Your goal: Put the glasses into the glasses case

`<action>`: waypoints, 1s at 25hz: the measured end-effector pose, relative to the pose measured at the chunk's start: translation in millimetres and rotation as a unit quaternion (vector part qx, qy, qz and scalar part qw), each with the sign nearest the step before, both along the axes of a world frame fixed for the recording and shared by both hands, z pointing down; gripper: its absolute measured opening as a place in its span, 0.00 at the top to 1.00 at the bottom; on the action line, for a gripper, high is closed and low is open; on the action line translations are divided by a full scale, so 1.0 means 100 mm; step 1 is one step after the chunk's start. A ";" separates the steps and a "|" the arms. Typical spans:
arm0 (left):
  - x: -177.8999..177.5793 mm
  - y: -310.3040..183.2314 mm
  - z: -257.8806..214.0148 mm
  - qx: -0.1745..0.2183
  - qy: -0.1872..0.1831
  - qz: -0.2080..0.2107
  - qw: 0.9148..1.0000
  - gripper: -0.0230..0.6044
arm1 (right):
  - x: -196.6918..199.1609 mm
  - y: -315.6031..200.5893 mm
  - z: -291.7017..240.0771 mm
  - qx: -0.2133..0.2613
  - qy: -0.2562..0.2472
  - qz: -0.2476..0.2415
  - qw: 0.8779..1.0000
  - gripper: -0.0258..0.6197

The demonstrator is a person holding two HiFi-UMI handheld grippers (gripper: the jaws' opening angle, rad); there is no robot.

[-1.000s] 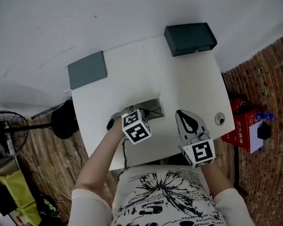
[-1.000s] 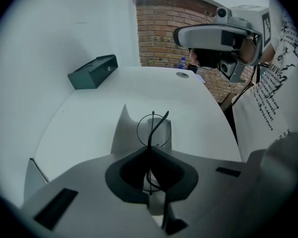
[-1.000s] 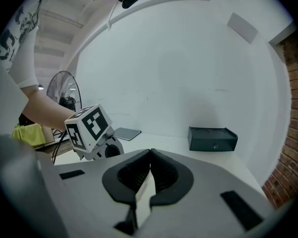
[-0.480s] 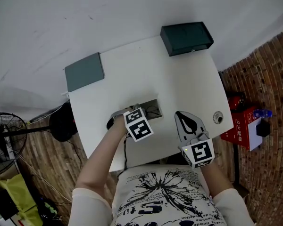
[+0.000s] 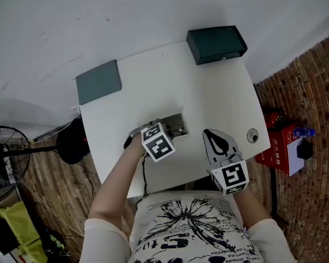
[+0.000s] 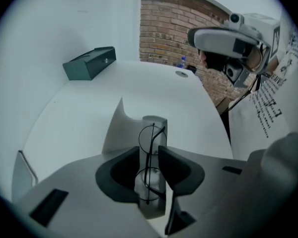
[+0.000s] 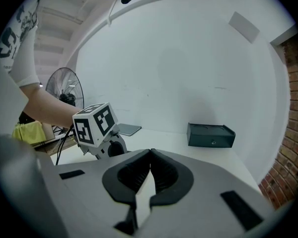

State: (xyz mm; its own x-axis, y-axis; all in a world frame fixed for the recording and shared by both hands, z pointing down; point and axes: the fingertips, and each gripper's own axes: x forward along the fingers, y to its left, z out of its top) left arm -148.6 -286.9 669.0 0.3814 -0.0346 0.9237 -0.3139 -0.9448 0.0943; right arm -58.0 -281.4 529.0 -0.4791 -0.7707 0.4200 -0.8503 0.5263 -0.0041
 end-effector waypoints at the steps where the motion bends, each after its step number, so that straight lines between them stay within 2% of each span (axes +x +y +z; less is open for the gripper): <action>1: 0.02 0.02 -0.04 -0.006 0.011 -0.008 1.000 0.75 | 0.00 0.01 -0.01 0.001 0.000 -0.001 1.000 0.94; 8: 0.06 0.09 -0.30 0.017 0.035 -0.034 0.999 0.75 | -0.02 0.05 -0.12 0.012 -0.002 -0.014 1.000 0.94; 11: 0.02 0.11 -0.50 0.055 0.041 -0.044 0.997 0.76 | -0.02 0.08 -0.22 0.020 -0.005 -0.021 1.000 0.94; 13: -0.02 0.10 -0.66 0.087 0.055 -0.060 0.993 0.84 | -0.03 0.09 -0.29 0.027 -0.008 -0.026 0.999 0.94; 15: -0.08 0.10 -0.82 0.110 0.076 -0.086 0.987 0.91 | -0.05 0.10 -0.36 0.035 -0.009 -0.032 0.999 0.94; 20: -0.24 0.15 -1.22 0.148 0.129 -0.141 0.970 0.94 | -0.19 0.10 -0.54 0.056 -0.008 -0.054 0.997 0.94; 23: -0.30 0.21 -1.51 0.171 0.171 -0.172 0.955 0.94 | -0.26 0.09 -0.65 0.069 -0.011 -0.067 0.995 0.94; 25: -0.34 0.24 -1.72 0.193 0.199 -0.191 0.942 0.94 | -0.29 0.09 -0.71 0.075 -0.015 -0.074 0.994 0.94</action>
State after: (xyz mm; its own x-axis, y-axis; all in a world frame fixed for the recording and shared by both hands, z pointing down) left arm -183.0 -262.6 497.1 0.5867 -0.5432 0.6006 -0.6502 -0.7581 -0.0505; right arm -87.3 -272.1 457.9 -0.6029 -0.7435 0.2893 -0.7640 0.6425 0.0590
